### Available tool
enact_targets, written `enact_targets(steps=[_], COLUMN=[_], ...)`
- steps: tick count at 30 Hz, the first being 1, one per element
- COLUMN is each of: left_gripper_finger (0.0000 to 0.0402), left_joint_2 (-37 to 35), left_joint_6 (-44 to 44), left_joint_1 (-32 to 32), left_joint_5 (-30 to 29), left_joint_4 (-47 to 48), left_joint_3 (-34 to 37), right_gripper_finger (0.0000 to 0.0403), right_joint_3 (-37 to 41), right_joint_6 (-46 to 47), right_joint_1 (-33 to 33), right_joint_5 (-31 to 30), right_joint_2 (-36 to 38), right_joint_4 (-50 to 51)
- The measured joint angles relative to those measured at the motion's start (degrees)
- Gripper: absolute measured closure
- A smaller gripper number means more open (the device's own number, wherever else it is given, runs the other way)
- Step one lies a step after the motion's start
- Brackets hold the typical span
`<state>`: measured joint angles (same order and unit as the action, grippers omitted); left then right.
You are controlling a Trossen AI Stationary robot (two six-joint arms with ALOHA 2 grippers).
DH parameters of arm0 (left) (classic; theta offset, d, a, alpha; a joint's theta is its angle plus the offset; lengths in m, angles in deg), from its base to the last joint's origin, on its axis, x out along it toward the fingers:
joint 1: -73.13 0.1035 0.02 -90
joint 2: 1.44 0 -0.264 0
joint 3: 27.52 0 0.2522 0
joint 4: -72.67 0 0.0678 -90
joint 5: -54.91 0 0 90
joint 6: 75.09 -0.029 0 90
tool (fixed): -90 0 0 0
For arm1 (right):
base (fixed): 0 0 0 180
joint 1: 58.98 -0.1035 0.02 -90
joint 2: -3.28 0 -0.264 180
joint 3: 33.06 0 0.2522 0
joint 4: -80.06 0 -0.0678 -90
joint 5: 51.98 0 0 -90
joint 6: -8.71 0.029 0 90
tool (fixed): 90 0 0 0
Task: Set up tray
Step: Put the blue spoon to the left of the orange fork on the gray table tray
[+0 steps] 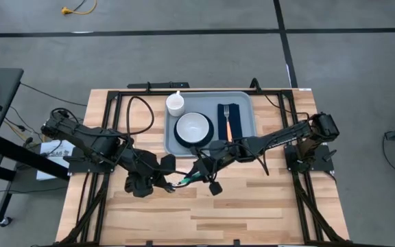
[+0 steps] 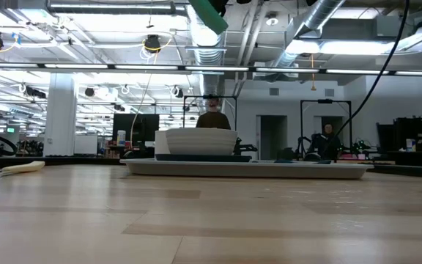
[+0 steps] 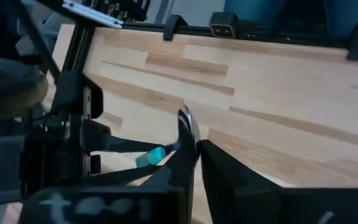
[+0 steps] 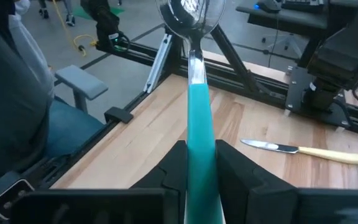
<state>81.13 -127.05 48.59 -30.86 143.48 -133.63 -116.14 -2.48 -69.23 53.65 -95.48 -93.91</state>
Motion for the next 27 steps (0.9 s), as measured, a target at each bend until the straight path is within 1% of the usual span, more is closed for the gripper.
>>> enact_targets(steps=[5,11,14,16,18,20,24,27], left_gripper_finger=[0.0346,0.0296,0.0281,0.0277,0.0276,0.0276,0.0276,0.0276], left_joint_2=[0.11,0.11,0.11,0.11,0.11,0.11,0.09,0.09], left_joint_6=[7.5,14.43,17.78,20.28,24.15,27.27,30.35,33.21], left_joint_1=[0.0,0.0,-0.07,-0.02,0.19,0.78,2.92,5.21], left_joint_5=[-0.98,-2.75,-6.19,-8.98,-10.51,-8.1,-0.42,1.98], left_joint_4=[-1.74,-2.69,-1.79,-0.82,0.65,2.31,6.01,7.56], left_joint_3=[0.0,0.0,0.0,0.0,0.0,0.0,0.0,0.0], right_gripper_finger=[0.0355,0.0355,0.0355,0.0355,0.0355,0.0355,0.0354,0.0354], right_joint_3=[0.0,0.0,0.0,0.0,-0.03,-0.04,-0.04,-0.04], right_joint_6=[0.75,1.06,1.35,3.74,7.81,12.49,19.05,22.34], right_joint_1=[0.35,0.65,0.73,0.99,1.32,1.85,3.07,3.78], right_joint_5=[-2.04,-1.37,-1.31,-1.71,-4.07,-6.93,-12.71,-16.49], right_joint_2=[0.02,0.02,0.02,0.02,0.02,0.02,0.02,0.02], right_joint_4=[-0.65,-0.5,-0.11,0.38,0.87,2.27,5.38,8.44])
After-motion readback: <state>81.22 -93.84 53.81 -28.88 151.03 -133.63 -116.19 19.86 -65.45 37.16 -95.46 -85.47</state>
